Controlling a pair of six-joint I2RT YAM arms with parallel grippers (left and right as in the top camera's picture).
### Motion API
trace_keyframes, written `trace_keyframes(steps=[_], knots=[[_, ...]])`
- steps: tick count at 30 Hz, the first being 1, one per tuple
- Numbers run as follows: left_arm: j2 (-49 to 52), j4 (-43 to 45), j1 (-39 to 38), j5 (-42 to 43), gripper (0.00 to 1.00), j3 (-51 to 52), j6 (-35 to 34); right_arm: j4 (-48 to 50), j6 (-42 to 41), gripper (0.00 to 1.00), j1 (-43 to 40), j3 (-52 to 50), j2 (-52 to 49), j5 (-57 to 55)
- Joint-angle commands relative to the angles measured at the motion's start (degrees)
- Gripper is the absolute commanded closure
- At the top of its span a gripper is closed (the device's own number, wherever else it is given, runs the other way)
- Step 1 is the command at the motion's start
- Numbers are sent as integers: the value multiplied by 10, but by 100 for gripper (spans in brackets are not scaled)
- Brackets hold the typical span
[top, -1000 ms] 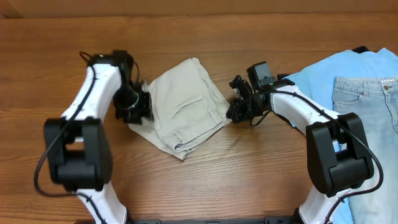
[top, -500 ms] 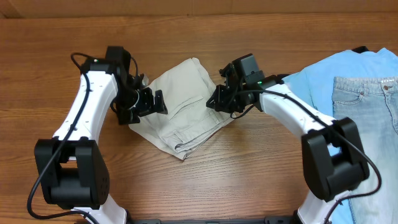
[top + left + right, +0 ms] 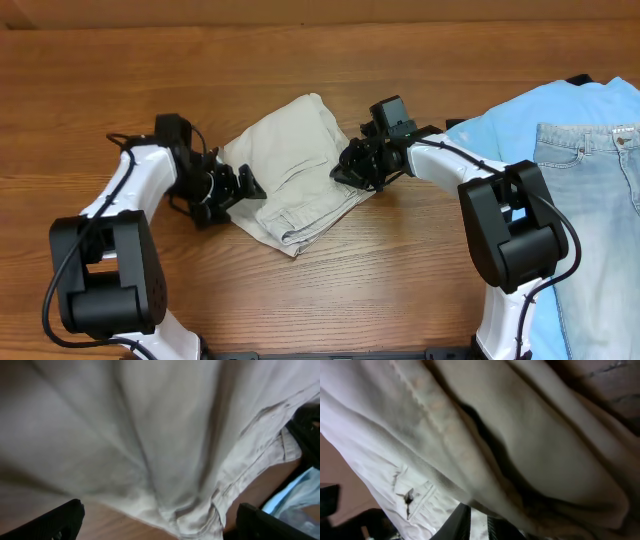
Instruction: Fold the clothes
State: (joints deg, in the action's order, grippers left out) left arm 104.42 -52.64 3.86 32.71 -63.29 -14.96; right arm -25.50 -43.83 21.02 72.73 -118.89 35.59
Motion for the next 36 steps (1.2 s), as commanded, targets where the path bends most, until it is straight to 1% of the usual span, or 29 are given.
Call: trace_keyframes(steps=[1,6,10,12,16,18,20,23,26,27,28,30,31,33,34,36], knots=[[3,43,-9,44,0,53,-44,0,-10,84,-8,-7,-17,-19],[3,138,-9,44,0,119,-133,2,-10,85,-8,-7,-17,-18],[3,231,-11,43,0,128,-200,4,-10,84,-9,-7,-17,-18],[3,274,-16,41,0,129,-221,6,-10,84,-8,-7,-17,-18],[5,348,-42,-4,1,129,-249,5,-9,85,-8,-7,-17,-18],[9,379,-59,-12,8,129,-250,5,-10,85,-8,-7,-17,-18],[12,399,-74,-14,23,129,-249,6,-9,85,-8,-7,-17,-19],[12,401,-86,-24,47,128,-242,6,-9,85,-8,-7,-17,-19],[12,401,-82,-20,65,128,-236,4,-7,85,-9,-7,-17,-19],[12,401,-78,-16,68,128,-228,4,-7,86,-9,-7,-17,-18],[12,402,-74,-9,69,127,-215,3,-7,86,-9,-7,-17,-19],[12,401,-63,-5,60,124,-186,4,-8,86,-9,-7,-17,-15],[12,402,-57,-6,60,123,-180,5,-8,85,-9,-7,-17,-11],[12,405,-47,-13,90,123,-180,11,-8,85,-9,-7,-17,2],[12,409,-42,-21,96,123,-180,14,-10,85,-9,-7,-17,8],[12,410,-34,-36,96,123,-178,15,-10,85,-9,-7,-17,12]])
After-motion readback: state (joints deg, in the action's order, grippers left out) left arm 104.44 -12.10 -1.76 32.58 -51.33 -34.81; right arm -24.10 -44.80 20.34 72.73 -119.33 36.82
